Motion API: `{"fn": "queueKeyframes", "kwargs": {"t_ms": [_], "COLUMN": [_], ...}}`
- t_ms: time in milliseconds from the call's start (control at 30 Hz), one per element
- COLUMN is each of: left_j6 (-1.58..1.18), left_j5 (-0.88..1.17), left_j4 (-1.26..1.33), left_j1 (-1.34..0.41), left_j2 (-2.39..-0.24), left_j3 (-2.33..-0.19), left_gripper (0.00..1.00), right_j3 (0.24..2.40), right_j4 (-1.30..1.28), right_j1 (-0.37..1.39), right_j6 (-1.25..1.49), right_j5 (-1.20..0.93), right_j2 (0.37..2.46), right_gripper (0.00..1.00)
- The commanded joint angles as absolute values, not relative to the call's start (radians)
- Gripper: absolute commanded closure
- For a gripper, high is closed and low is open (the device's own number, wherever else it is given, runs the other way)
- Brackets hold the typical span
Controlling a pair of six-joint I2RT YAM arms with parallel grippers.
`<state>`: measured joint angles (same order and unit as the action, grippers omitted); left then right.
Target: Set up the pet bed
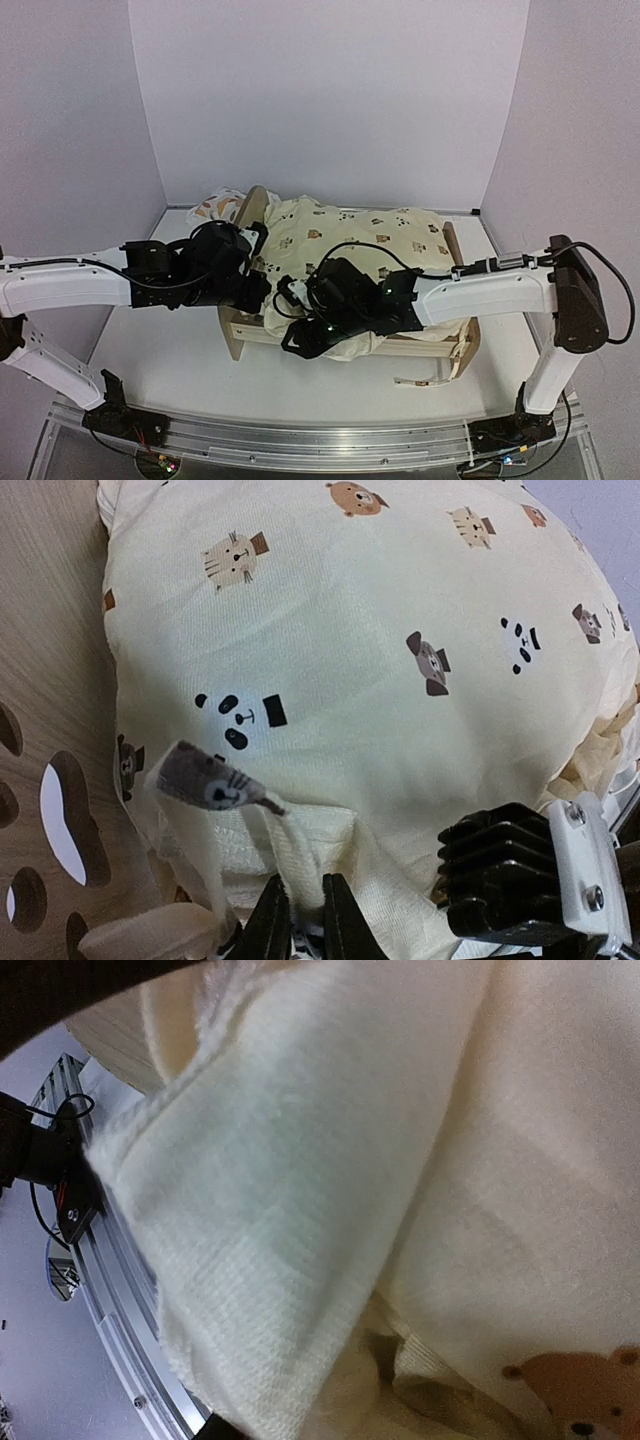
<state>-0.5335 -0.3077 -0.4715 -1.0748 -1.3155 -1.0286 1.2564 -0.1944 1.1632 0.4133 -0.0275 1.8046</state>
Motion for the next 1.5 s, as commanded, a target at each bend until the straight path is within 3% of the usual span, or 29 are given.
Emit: {"fn": "queueKeyframes", "kwargs": {"t_ms": [0,633,867,1133,1467], "left_j6": [-0.548,-0.552,-0.54,-0.527,-0.52], "left_j5": [-0.309,-0.316,-0.331,-0.34,-0.358], "left_j4": [-0.501,-0.544,-0.545,-0.535,-0.538], "left_j1": [-1.075,-1.075,-1.075,-1.075,-1.075], "left_j2": [-1.253,-1.207,-1.195,-1.21,-1.197], "left_j3": [-1.085,-1.087,-1.101,-1.115,-1.124], "left_gripper": [0.87,0.87,0.87,0.87,0.87], "right_j3": [1.278,1.342,1.32,1.268,1.235], "right_j4": [-0.167,-0.164,-0.074,0.095,0.305], "right_j1": [1.13,1.069,1.07,1.08,1.101], "right_j6": [0.342,0.288,0.184,0.105,0.044], "right_j5": [0.188,0.147,-0.235,-0.377,-0.173], "right_j2": [1.762,1.697,1.714,1.731,1.829], "right_gripper": [0.69,0.62,0.62,0.52,0.51]}}
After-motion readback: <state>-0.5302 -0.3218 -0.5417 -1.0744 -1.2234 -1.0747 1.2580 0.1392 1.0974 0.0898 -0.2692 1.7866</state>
